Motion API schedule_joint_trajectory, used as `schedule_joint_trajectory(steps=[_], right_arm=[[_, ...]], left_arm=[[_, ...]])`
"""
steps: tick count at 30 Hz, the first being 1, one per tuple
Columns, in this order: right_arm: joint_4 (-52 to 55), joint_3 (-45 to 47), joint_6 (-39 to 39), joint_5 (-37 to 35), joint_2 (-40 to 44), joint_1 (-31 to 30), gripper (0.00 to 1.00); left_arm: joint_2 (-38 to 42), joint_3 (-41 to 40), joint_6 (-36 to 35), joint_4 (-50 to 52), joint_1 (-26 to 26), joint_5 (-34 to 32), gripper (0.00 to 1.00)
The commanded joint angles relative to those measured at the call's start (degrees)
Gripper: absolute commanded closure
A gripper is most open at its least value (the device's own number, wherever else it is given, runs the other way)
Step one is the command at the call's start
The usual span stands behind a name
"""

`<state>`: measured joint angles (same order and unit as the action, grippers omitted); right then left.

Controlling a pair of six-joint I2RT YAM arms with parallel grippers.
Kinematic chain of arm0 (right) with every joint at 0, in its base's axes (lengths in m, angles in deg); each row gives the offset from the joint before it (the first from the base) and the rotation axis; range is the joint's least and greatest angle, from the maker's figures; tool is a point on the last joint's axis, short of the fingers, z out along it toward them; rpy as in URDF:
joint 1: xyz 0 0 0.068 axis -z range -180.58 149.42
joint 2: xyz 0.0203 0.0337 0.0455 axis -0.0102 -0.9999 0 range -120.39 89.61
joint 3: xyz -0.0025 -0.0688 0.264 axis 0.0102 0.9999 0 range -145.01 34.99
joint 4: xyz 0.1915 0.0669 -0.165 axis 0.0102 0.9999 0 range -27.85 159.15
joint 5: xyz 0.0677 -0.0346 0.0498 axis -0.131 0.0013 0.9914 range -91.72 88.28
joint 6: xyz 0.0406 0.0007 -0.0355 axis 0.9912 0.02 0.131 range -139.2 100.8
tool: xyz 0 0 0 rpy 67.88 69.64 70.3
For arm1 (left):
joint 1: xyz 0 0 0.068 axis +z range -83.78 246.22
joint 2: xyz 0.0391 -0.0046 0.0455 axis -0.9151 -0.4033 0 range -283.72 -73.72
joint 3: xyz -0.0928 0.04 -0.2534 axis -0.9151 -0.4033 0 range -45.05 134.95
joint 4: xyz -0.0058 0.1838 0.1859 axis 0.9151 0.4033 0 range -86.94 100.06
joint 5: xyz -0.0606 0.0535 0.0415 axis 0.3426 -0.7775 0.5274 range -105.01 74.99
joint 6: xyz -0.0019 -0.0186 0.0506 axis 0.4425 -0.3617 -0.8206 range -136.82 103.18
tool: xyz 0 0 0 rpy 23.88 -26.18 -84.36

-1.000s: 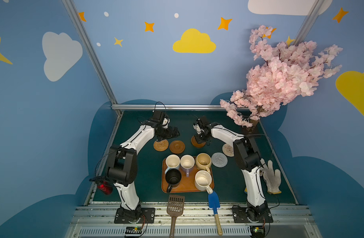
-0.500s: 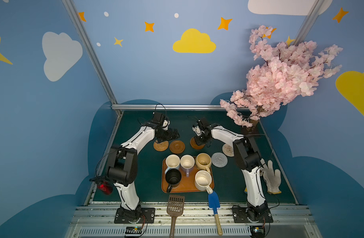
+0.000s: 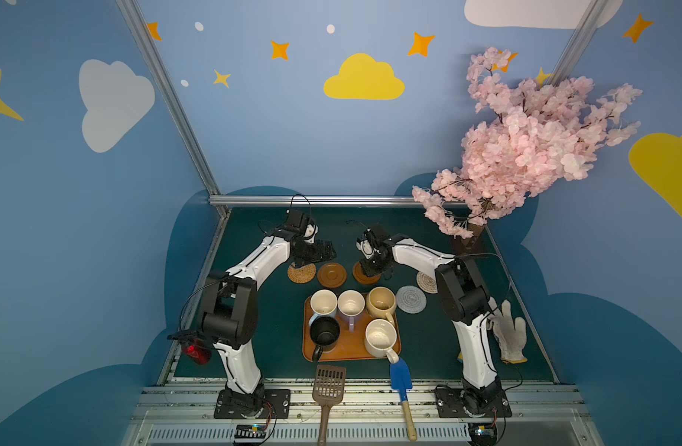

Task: Place cups on coasters
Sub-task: Move the coaster to the center of the table.

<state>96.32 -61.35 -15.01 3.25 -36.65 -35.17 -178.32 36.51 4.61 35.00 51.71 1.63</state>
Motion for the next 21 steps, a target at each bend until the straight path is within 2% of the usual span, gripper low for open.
schedule_joint_trajectory(steps=[1, 5, 11, 13, 16, 18, 20, 21], right_arm=[[1.68, -0.66, 0.82, 1.86, 1.47, -0.15, 0.7], [4.2, -7.43, 1.09, 2.76, 1.32, -0.52, 0.65], [3.99, -8.35, 1.87, 0.22, 4.41, -0.9, 0.64], [4.21, -7.44, 2.12, 0.56, 6.22, -0.92, 0.64], [1.61, -1.18, 3.16, -0.78, 12.67, -0.84, 0.62], [0.21, 3.82, 3.11, -3.49, 18.16, -0.92, 0.54], [-0.03, 8.55, 3.28, -7.19, 23.76, -0.86, 0.34], [0.45, 10.16, 4.07, -8.89, 25.98, -0.82, 0.15]], left_arm=[[0.23, 2.2, -0.47, 1.19, 0.14, -0.21, 0.0], [-0.7, 4.55, -0.96, 2.32, 0.18, -0.9, 0.0], [-1.21, 7.52, -1.51, 4.17, 0.18, -1.1, 0.0], [-0.64, 7.8, -1.57, 4.74, -0.06, -1.48, 0.0], [0.55, 8.8, -1.91, 6.1, -1.31, -0.92, 0.0], [1.22, 9.83, -2.33, 7.13, -2.55, 0.49, 0.0], [1.82, 10.96, -2.75, 8.2, -4.27, 1.48, 0.0], [1.71, 11.63, -3.11, 8.68, -5.12, 1.78, 0.0]])
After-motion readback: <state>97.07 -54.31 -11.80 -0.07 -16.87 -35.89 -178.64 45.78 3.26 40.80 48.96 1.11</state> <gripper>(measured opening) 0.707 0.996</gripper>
